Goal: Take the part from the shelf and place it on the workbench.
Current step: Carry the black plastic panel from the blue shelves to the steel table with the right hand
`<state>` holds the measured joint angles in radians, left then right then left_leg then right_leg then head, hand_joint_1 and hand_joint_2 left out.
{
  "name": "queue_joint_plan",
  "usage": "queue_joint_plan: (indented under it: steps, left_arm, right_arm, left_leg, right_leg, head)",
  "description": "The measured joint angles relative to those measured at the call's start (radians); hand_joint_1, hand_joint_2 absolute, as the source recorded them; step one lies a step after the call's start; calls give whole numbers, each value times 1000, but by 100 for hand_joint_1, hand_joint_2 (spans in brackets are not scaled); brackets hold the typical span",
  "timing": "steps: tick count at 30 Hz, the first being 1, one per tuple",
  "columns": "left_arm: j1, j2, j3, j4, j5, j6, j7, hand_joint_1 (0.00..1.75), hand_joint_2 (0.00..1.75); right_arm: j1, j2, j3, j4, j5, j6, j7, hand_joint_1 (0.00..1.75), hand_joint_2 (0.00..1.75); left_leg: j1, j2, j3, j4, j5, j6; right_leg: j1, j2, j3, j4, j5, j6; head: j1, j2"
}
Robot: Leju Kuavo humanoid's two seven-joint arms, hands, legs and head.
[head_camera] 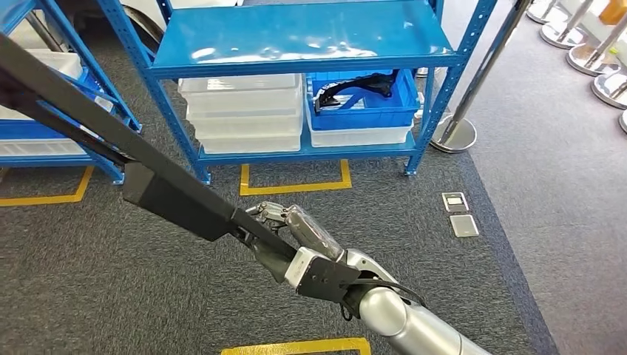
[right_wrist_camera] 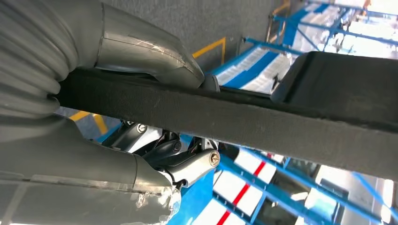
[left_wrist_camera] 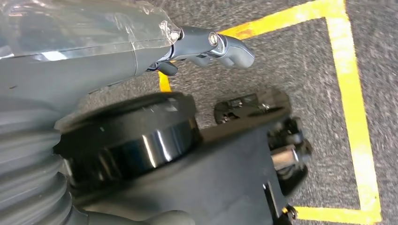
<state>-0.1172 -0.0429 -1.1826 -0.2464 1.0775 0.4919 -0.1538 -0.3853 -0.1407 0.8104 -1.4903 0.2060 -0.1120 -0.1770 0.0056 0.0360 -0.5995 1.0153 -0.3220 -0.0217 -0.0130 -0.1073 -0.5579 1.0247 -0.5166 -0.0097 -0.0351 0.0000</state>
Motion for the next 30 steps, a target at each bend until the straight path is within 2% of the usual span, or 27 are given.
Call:
queue_joint_plan:
  steps: [1,2,3,4,5,6,7,8,10,11,12,14,15,17,19,20,21,22,23,25,26,27,29,30]
  left_arm:
    - [0,0,0,0,0,0,1,0,175]
    - [0,0,0,0,0,0,1,0,175]
    - [-1,0,0,0,0,0,1,0,175]
    - [-1,0,0,0,0,0,1,0,175]
    - [-1,0,0,0,-1,0,1,0,175]
    - [-1,0,0,0,-1,0,1,0,175]
    - [0,0,0,0,-2,0,1,0,175]
    - [0,0,0,0,-3,0,2,0,175]
    - [-1,0,0,0,-6,0,2,0,175]
    - [-2,0,0,0,-8,0,4,0,175]
    - [-3,0,0,0,-9,0,5,0,175]
    - [-1,1,0,0,-9,0,8,0,175]
    - [0,1,0,0,-9,-1,10,0,175]
    - [1,2,-1,0,-10,-1,13,0,175]
    - [-1,2,-1,0,-10,-1,15,0,175]
    - [-2,2,-1,0,-10,-1,16,0,175]
    - [-3,2,-1,0,-10,-1,16,0,175]
    - [-3,2,-1,0,-10,-1,17,0,175]
    - [-3,2,-1,0,-11,-1,17,0,175]
    - [-2,2,-1,0,-11,-1,19,0,175]
    - [-2,2,-1,0,-11,-1,19,0,175]
    - [-3,2,-1,0,-11,-1,19,0,175]
    - [-2,2,-1,1,-11,-1,19,0,175]
    - [0,2,-1,1,-11,-1,19,0,175]
  right_arm:
    - [-1,1,0,1,0,0,0,175,175]
    - [-2,1,0,2,0,1,-1,175,175]
    - [-3,1,0,4,0,1,-1,175,175]
    - [-2,1,0,6,0,1,-2,175,175]
    - [0,0,0,9,0,2,-1,175,175]
    - [2,0,0,12,0,2,-1,175,175]
    - [3,0,0,14,0,3,-1,175,175]
    - [3,0,1,16,0,3,-1,175,175]
    - [3,0,1,17,1,3,-1,175,175]
    - [3,0,1,17,1,3,-2,175,175]
    - [2,0,1,18,1,3,-2,175,175]
    - [2,0,1,19,2,4,-2,175,175]
    - [1,1,1,19,2,5,-2,175,175]
    - [0,4,1,19,2,7,-2,175,175]
    - [0,5,1,19,2,8,-3,175,175]
    - [1,5,1,20,2,8,-2,175,175]
    - [2,5,1,21,2,9,-2,175,175]
    - [2,5,1,23,2,9,-2,175,175]
    - [3,5,2,24,3,10,-2,175,175]
    - [2,6,2,25,3,10,-2,175,175]
    - [2,7,2,25,3,10,-2,175,175]
    - [2,7,2,25,3,10,-2,175,175]
    - [1,9,3,25,3,10,-2,175,175]
    - [1,10,3,25,3,10,-2,175,175]
  left_leg:
    - [2,-11,0,-6,5,8]
    - [4,-22,1,-11,9,14]
    - [3,-32,-1,-11,12,19]
    - [1,-44,-3,-11,14,22]
    - [0,-56,-5,-10,15,24]
    - [-2,-69,-6,-8,15,25]
    - [-2,-82,-8,-4,15,25]
    - [-2,-95,-10,1,15,24]
    - [-3,-120,-17,14,12,19]
    - [-3,-130,-22,19,12,14]
    - [-2,-138,-28,23,13,9]
    - [1,-156,-36,23,18,-4]
    - [1,-152,-39,28,15,-10]
    - [0,-112,-61,81,-20,-21]
    - [2,-63,-111,199,-86,-31]
    - [5,-53,-134,256,-111,-34]
    - [8,-47,-144,287,-119,-36]
    - [9,-43,-136,282,-111,-37]
    - [10,-36,-109,238,-87,-35]
    - [4,4,-32,102,-34,-26]
    - [-1,21,-7,50,-19,-19]
    - [-6,33,4,23,-15,-12]
    - [-10,18,-1,13,-14,2]
    - [-8,6,1,7,-9,8]
  right_leg:
    - [-1,17,-8,19,-15,4]
    - [-2,43,-26,61,-42,6]
    - [-4,70,-55,122,-73,5]
    - [-3,87,-88,190,-101,4]
    - [-2,97,-116,246,-118,2]
    - [-2,102,-131,271,-116,1]
    - [-1,105,-127,258,-94,0]
    - [-2,110,-106,210,-58,-2]
    - [-5,141,-51,85,-2,-6]
    - [-7,155,-35,45,10,-7]
    - [-7,164,-29,27,10,-8]
    - [-6,151,-29,22,12,-15]
    - [-6,140,-28,18,15,-21]
    - [-10,117,-26,10,21,-31]
    - [-7,92,-27,9,22,-35]
    - [-5,78,-27,9,22,-35]
    - [-4,64,-28,9,22,-35]
    - [-4,51,-28,10,21,-35]
    - [-3,39,-27,10,21,-34]
    - [0,19,-24,10,19,-31]
    - [2,9,-23,10,18,-27]
    - [4,0,-22,10,17,-22]
    - [4,-20,-17,6,17,-10]
    - [2,-18,-15,8,14,-4]
  head:
    - [4,0]
    - [10,0]
    - [18,0]
    - [25,0]
    - [32,0]
    - [37,0]
    - [40,0]
    - [43,0]
    - [51,0]
    - [53,0]
    - [54,0]
    - [52,0]
    - [51,0]
    - [41,0]
    - [26,0]
    - [21,0]
    - [18,0]
    - [14,0]
    - [10,0]
    - [0,0]
    - [-4,0]
    - [-7,0]
    - [-7,0]
    - [-7,0]
